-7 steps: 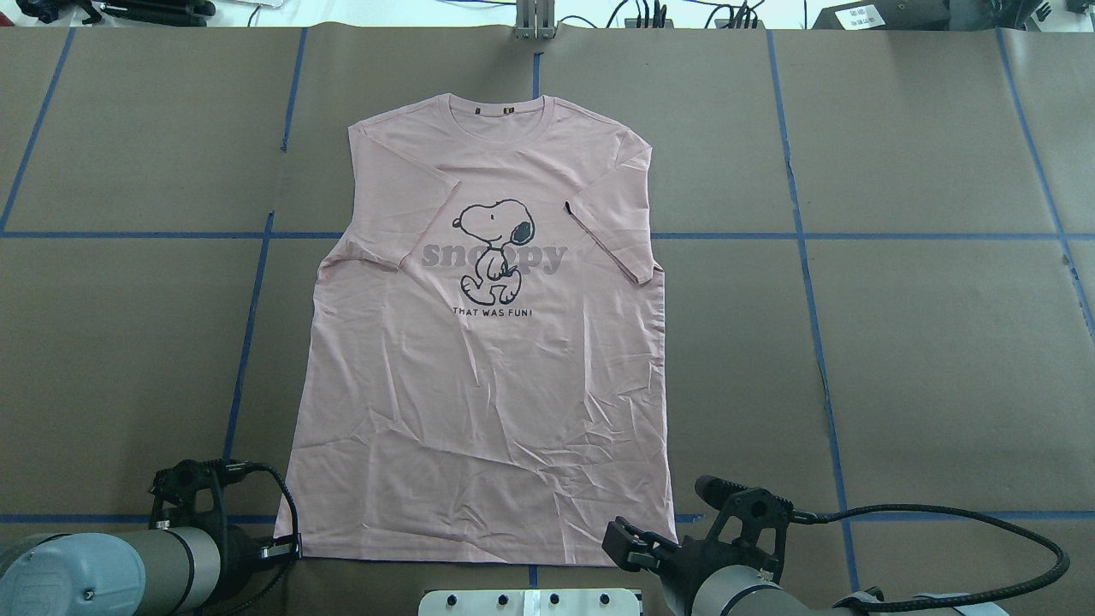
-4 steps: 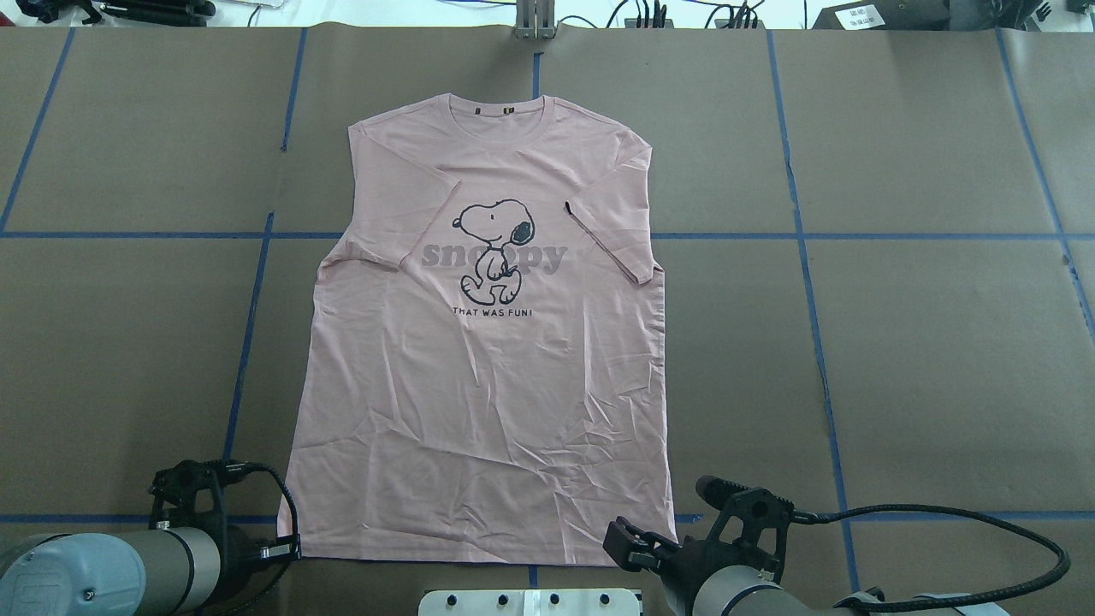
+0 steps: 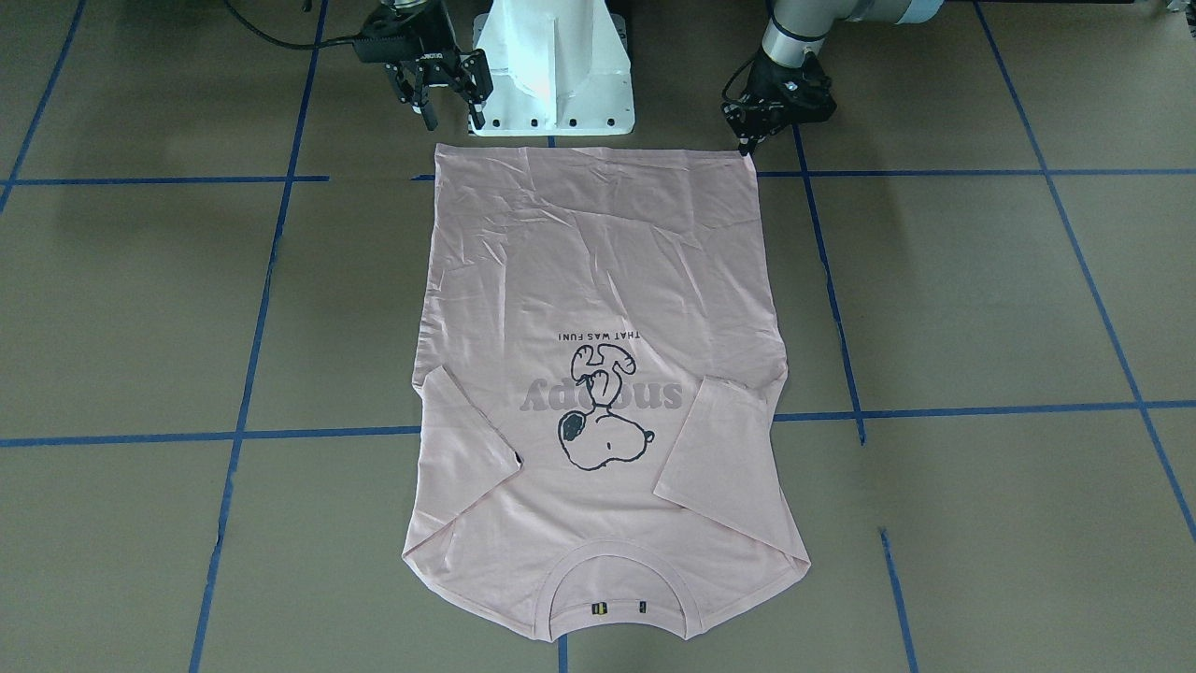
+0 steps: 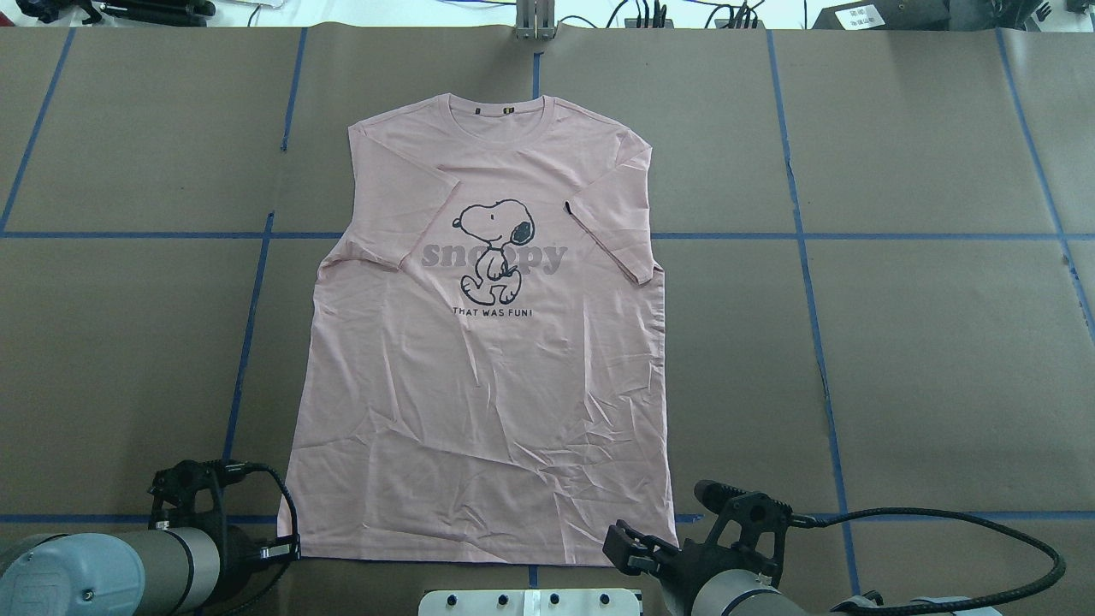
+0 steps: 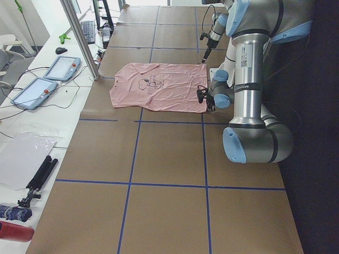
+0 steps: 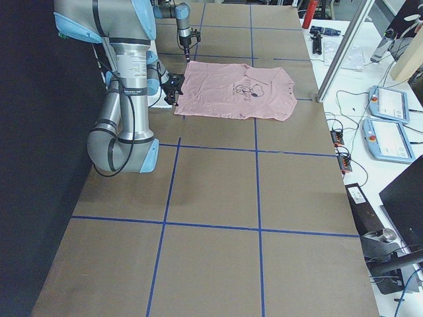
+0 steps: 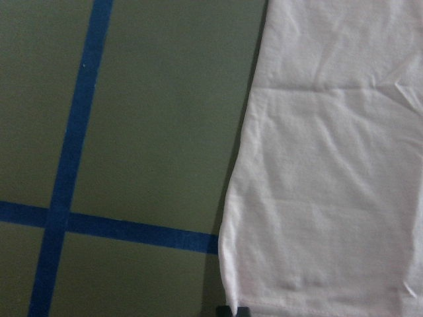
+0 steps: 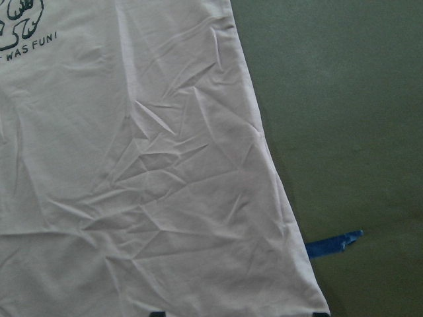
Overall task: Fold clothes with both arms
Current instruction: 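Grasp the two hem corners with the left and right grippers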
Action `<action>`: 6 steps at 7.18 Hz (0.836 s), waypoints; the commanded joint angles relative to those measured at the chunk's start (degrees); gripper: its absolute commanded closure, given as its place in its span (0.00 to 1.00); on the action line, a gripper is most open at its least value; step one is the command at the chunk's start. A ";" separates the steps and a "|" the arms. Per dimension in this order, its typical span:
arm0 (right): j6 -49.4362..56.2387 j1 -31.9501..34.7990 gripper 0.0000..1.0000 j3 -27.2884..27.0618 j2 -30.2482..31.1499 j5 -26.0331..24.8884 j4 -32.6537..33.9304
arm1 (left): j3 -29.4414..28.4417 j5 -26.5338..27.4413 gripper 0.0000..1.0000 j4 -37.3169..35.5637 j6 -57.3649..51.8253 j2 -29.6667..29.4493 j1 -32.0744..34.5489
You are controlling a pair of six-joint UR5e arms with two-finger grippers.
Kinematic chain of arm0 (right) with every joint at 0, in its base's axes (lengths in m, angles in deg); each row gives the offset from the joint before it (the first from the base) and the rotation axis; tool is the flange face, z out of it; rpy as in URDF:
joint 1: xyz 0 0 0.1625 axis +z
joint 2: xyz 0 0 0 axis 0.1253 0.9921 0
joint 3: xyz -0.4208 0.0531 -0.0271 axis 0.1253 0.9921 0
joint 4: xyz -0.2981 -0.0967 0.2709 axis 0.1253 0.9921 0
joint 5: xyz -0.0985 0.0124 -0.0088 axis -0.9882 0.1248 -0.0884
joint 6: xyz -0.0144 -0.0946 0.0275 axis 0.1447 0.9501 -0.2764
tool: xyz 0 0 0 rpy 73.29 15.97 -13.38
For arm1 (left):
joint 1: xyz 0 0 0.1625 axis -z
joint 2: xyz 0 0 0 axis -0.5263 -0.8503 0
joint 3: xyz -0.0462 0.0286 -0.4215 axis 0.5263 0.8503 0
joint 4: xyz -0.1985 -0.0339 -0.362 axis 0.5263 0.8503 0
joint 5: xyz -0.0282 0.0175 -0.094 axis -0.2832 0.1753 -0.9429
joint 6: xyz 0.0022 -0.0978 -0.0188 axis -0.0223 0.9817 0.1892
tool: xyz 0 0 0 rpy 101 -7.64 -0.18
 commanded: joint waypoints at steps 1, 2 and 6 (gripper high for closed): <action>-1.60 -0.14 0.39 2.45 -0.25 0.01 0.32 | 0.19 0.00 1.00 0.00 0.00 -0.12 -0.09; -1.87 -0.14 0.40 2.81 -0.17 0.09 1.62 | 0.28 0.00 1.00 0.00 0.00 -0.12 -0.09; -3.80 -0.58 0.41 3.60 -0.17 0.10 3.13 | 0.28 0.09 1.00 0.00 0.00 -0.21 -0.09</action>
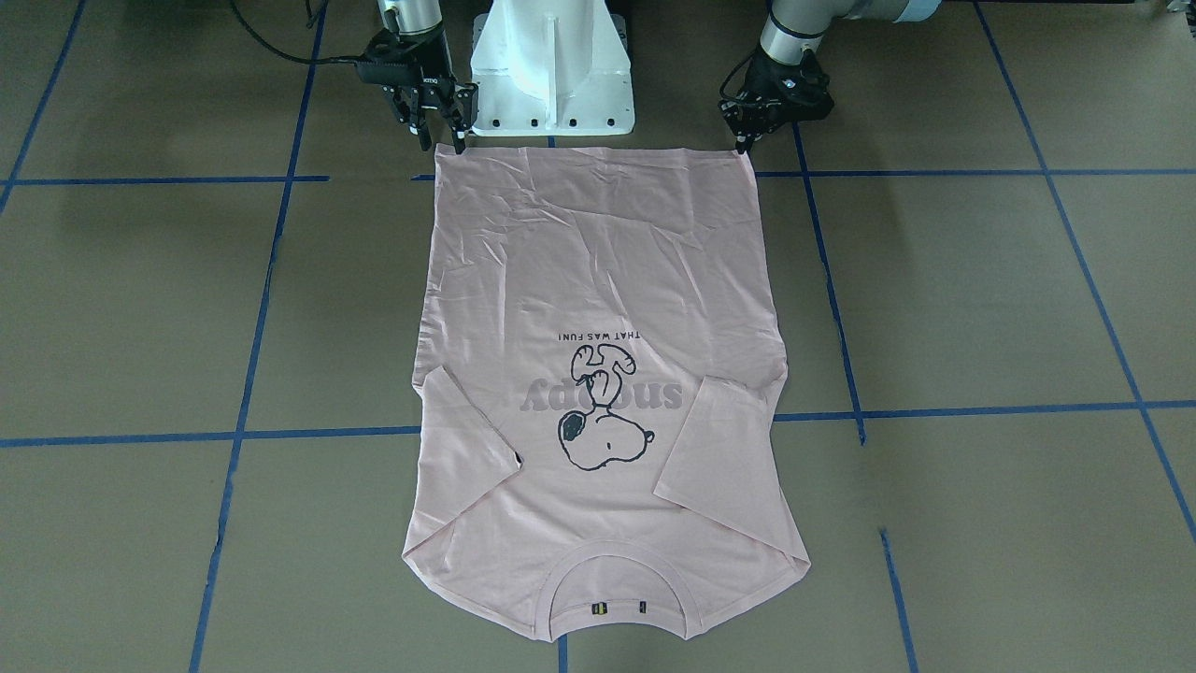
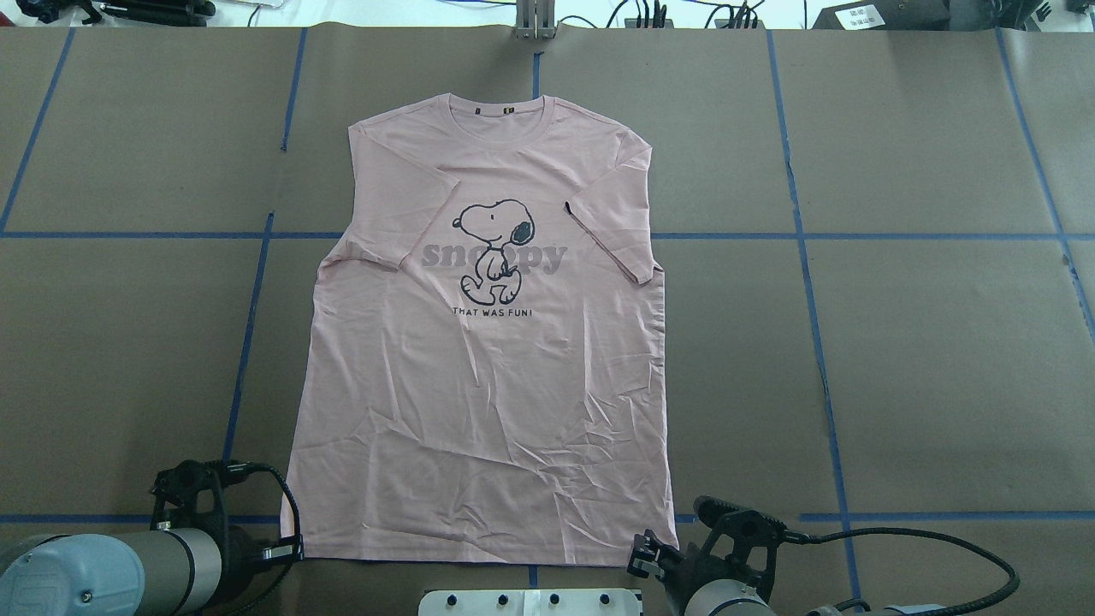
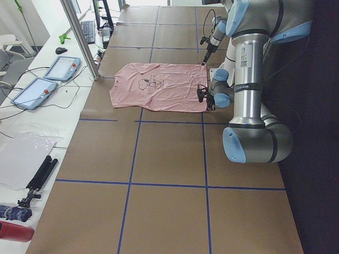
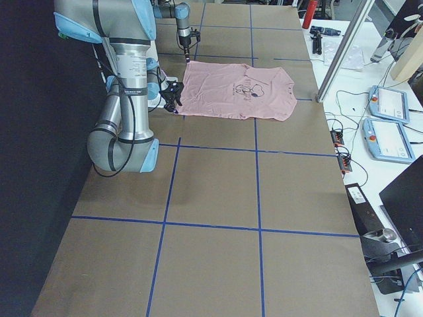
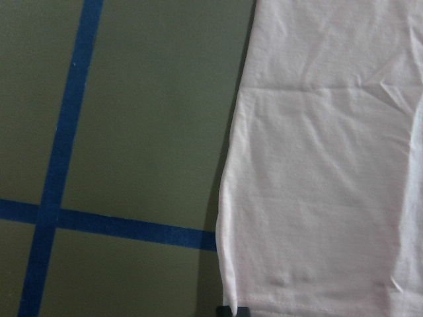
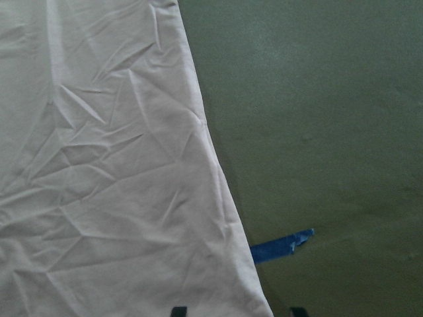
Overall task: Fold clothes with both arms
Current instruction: 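Grasp the two hem corners with the left and right grippers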
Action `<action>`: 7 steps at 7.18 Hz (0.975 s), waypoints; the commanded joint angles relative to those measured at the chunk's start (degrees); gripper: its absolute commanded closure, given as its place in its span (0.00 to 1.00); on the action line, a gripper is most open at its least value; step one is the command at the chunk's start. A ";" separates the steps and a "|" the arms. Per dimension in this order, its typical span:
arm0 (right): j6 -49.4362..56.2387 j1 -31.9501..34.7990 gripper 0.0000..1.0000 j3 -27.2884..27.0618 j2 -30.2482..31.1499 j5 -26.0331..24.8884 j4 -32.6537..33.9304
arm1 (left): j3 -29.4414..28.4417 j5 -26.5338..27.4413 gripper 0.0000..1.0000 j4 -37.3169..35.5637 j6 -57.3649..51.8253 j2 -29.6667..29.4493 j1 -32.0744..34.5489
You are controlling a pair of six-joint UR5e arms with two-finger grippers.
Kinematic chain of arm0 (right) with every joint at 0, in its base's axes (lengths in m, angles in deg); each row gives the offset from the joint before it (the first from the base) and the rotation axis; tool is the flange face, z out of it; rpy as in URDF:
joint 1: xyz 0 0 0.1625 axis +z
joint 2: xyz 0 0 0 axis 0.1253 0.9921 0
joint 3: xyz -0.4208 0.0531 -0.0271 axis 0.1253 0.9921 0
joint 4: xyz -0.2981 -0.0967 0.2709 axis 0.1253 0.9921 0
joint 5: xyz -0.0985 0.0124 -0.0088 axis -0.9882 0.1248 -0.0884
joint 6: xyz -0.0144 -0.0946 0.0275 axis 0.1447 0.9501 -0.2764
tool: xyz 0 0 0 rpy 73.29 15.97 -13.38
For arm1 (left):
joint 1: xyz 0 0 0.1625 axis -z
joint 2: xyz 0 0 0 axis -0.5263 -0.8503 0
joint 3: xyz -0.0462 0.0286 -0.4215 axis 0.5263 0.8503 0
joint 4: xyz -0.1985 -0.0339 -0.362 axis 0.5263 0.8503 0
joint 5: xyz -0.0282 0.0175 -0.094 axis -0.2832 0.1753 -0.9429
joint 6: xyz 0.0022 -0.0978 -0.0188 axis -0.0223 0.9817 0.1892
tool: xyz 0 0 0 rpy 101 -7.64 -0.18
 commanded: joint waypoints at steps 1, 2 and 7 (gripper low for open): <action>-1.36 -0.54 0.44 0.50 -0.06 -0.06 0.11 | 0.01 0.02 1.00 0.00 0.00 0.08 0.00; -1.63 -0.72 0.46 0.50 -0.06 -0.06 0.11 | 0.01 0.02 1.00 0.00 0.00 0.08 -0.09; -3.39 -1.60 0.55 1.82 -0.32 -0.06 0.28 | 0.01 0.02 1.00 0.00 0.00 0.08 -0.26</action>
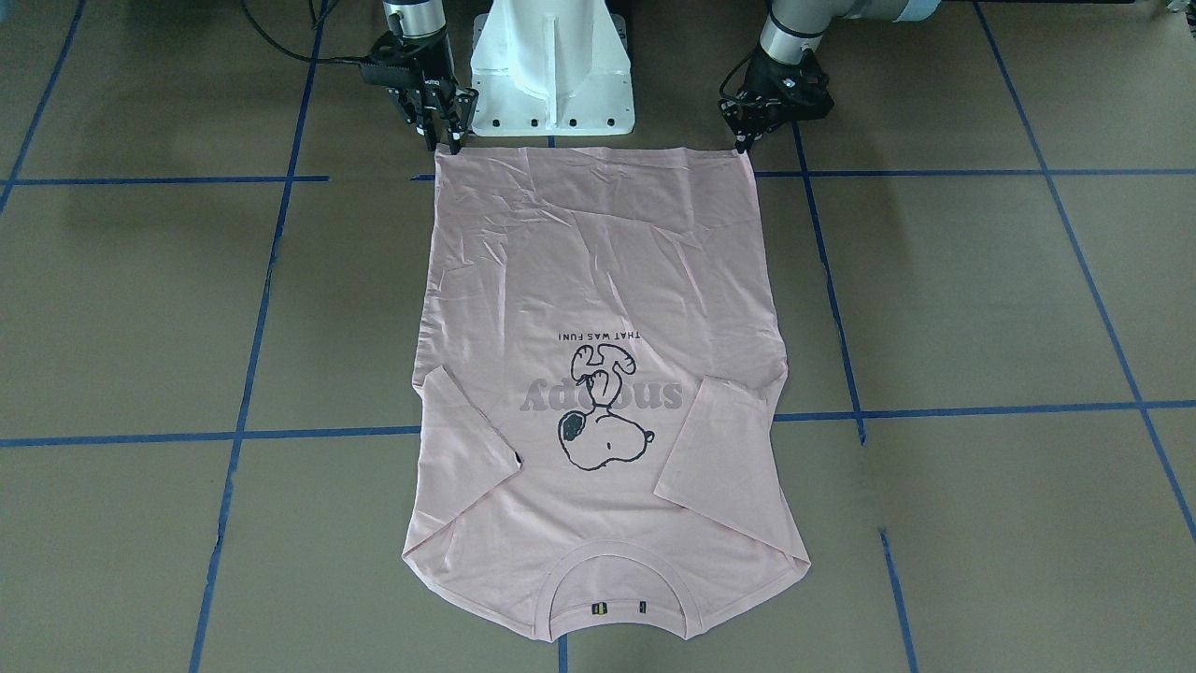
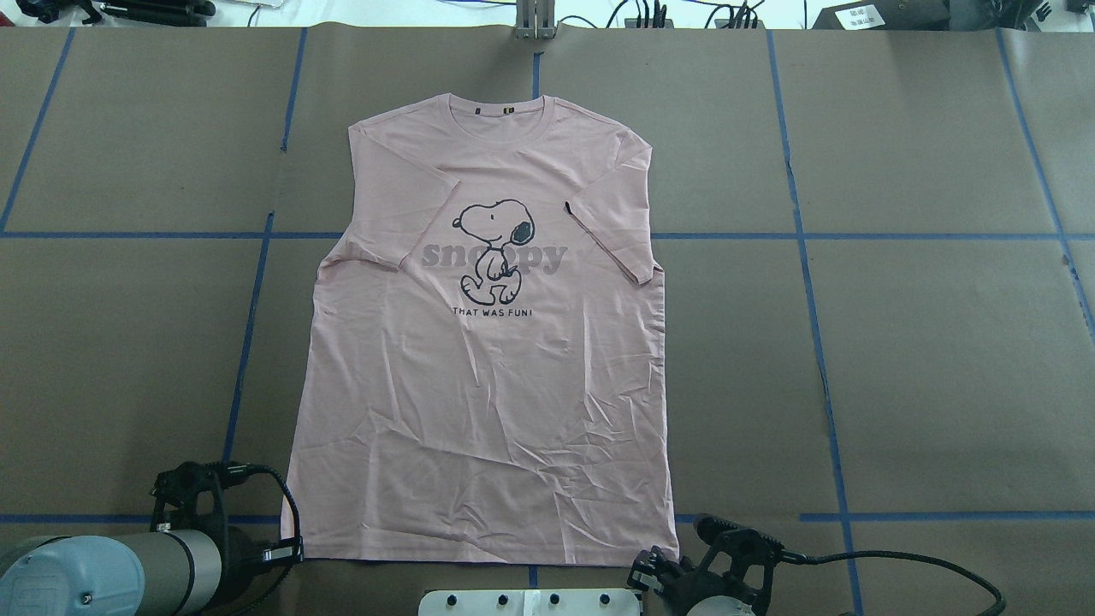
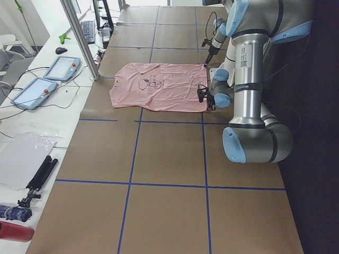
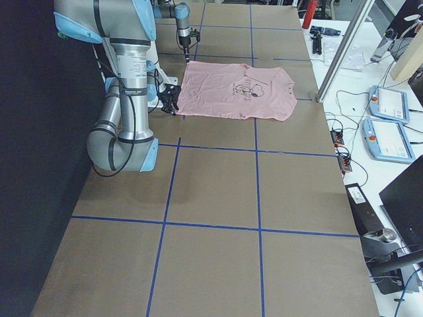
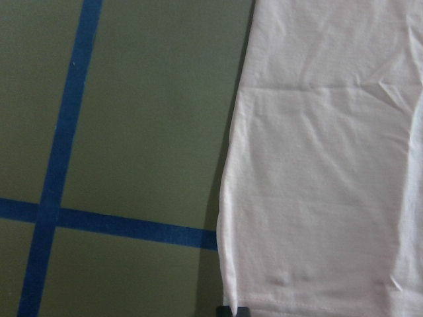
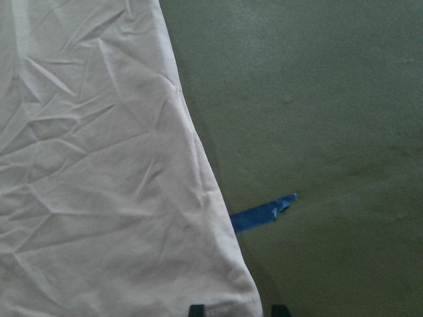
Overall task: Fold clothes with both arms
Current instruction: 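Lift the hem with both grippers and fold it toward the collar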
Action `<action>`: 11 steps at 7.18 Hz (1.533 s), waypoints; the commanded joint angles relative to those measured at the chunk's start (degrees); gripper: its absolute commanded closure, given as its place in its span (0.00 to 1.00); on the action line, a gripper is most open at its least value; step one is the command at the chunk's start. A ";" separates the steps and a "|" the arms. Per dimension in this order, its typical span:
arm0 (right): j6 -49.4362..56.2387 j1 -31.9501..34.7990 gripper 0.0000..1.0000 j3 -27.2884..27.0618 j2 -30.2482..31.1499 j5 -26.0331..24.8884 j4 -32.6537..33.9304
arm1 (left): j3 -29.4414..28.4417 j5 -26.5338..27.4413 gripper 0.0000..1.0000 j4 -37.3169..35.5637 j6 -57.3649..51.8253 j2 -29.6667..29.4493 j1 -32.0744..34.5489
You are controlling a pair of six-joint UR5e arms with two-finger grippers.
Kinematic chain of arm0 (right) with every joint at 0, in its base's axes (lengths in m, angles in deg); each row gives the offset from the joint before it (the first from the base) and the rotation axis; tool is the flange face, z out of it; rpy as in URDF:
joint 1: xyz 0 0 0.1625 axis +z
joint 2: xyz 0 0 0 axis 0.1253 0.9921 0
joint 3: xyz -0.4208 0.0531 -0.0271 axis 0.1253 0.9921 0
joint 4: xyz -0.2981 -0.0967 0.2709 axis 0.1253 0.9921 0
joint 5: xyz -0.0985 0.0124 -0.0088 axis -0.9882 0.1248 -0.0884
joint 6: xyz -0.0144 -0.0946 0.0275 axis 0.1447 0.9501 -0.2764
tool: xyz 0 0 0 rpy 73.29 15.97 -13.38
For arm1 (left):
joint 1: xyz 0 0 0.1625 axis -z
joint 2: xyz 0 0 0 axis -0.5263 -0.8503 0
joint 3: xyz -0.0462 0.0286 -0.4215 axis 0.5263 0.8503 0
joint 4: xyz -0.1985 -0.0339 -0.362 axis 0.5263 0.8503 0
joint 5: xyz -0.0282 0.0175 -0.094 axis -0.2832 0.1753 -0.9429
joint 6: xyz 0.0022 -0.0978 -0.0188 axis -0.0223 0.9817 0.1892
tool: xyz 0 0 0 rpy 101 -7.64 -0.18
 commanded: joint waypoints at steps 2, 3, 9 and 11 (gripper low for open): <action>-2.15 -0.06 1.00 -0.21 -0.14 -0.26 0.13 | 0.08 0.00 1.00 0.00 0.05 0.01 -0.23; -2.17 0.02 1.00 -0.30 -0.05 -0.43 0.13 | 0.08 0.00 1.00 0.00 0.05 0.01 -0.32; 0.73 1.96 1.00 -31.94 -3.53 7.79 34.13 | 30.20 -11.47 1.00 -25.19 -0.83 -2.25 0.38; 4.57 6.24 1.00 -35.81 -16.70 12.56 49.21 | 35.93 -18.69 1.00 -32.16 -1.52 -11.20 6.93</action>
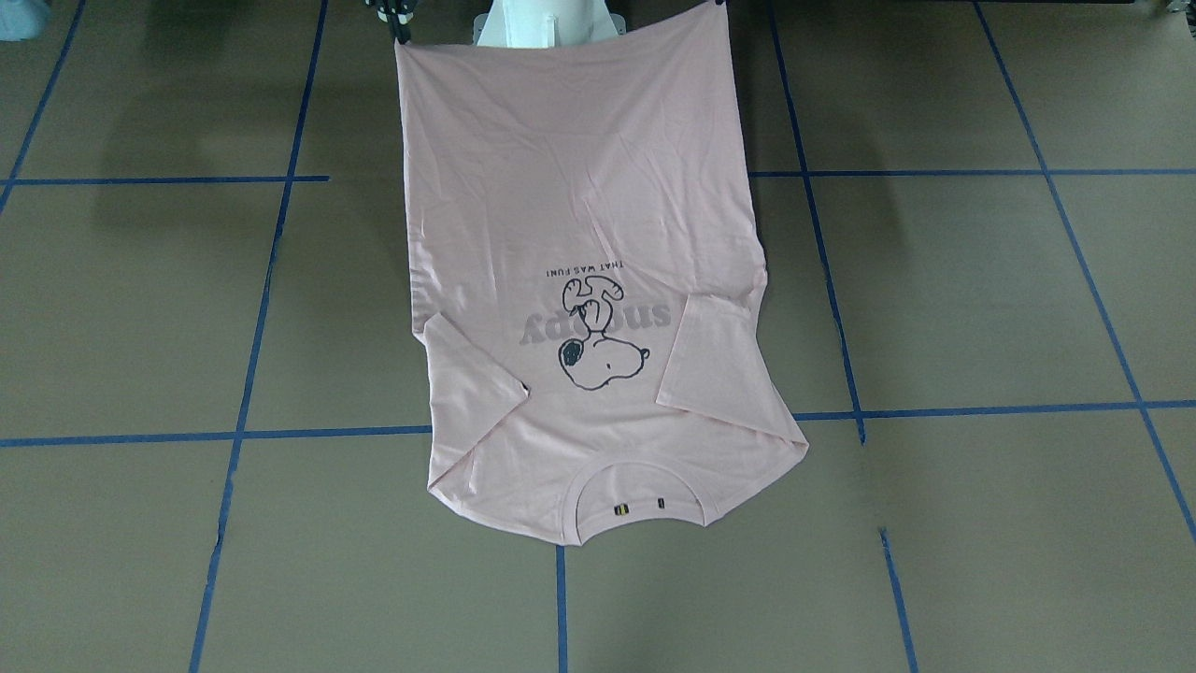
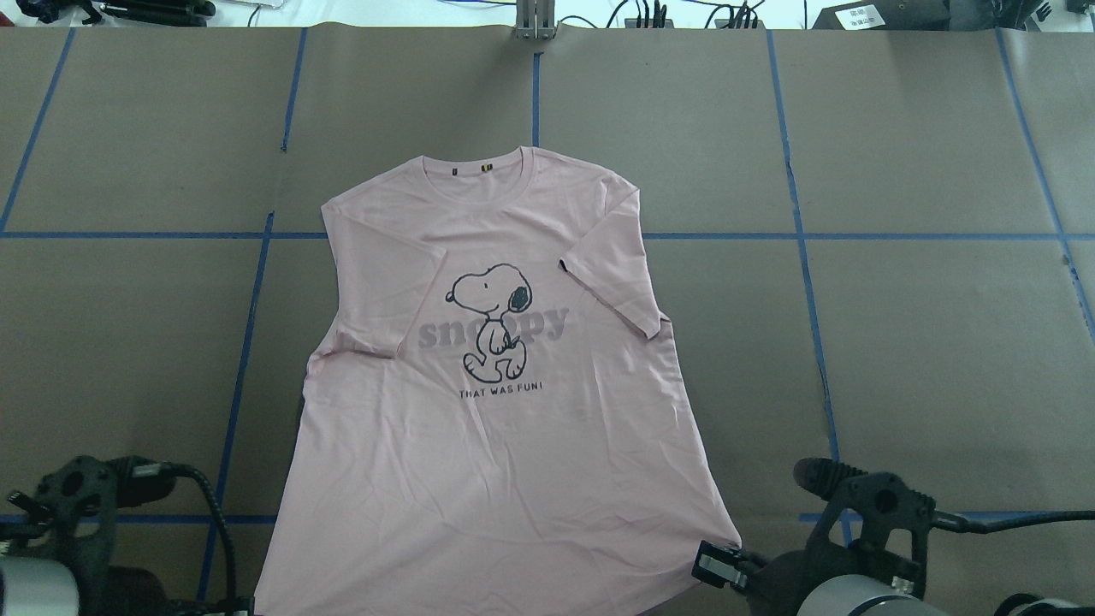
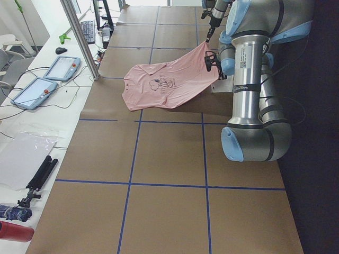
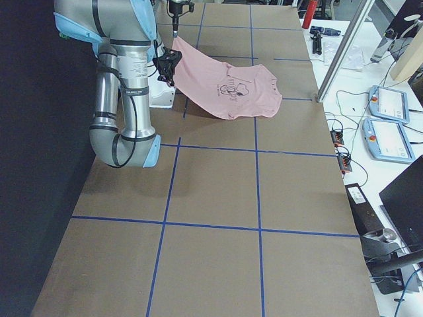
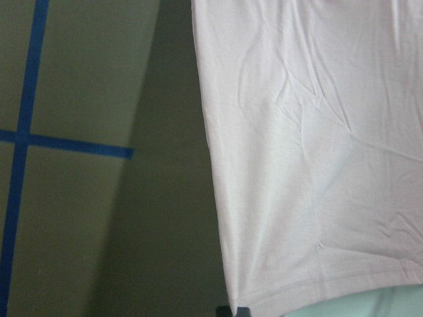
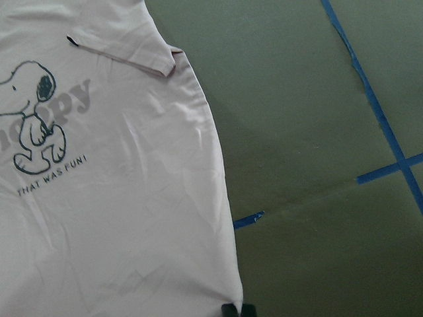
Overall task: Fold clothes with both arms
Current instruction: 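Lift the hem with both grippers and fold it toward the collar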
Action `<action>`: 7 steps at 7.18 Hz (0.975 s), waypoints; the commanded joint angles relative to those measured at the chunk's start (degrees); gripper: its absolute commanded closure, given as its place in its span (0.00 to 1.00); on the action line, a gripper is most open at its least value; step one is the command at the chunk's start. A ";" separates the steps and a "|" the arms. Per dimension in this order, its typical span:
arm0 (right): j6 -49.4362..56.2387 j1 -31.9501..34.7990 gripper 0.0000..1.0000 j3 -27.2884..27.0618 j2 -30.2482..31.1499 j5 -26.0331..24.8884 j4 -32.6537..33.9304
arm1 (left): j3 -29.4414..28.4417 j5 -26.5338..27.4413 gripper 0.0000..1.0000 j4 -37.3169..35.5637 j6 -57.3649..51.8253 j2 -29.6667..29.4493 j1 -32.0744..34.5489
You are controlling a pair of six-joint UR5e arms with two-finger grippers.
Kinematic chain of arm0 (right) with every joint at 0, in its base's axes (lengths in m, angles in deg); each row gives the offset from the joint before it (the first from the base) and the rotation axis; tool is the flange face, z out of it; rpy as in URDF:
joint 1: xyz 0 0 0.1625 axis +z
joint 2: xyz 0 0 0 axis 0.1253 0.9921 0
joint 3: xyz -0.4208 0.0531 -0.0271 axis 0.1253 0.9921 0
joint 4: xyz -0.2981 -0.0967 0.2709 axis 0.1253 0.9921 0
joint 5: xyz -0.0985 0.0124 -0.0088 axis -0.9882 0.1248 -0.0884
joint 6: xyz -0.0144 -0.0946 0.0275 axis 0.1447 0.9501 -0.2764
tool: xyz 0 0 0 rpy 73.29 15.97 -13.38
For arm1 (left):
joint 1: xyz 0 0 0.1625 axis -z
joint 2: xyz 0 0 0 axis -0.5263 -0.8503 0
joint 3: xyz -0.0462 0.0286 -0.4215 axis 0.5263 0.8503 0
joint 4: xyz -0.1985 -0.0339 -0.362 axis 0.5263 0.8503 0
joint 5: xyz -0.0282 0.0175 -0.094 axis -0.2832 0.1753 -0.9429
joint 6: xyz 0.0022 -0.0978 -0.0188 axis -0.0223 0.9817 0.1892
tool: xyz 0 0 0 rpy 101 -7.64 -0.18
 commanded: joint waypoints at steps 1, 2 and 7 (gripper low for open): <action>5.92 3.83 1.00 -2.39 -6.88 2.87 9.14 | 2.61 -4.23 1.00 -4.35 -4.97 -4.98 5.66; 9.70 4.54 1.00 -1.61 -7.41 2.61 9.05 | -1.15 -4.23 1.00 -4.36 -9.97 -6.64 8.90; 26.06 28.16 1.00 27.88 -11.10 10.78 -18.50 | -27.08 -4.49 1.00 -3.83 -36.08 -18.95 31.83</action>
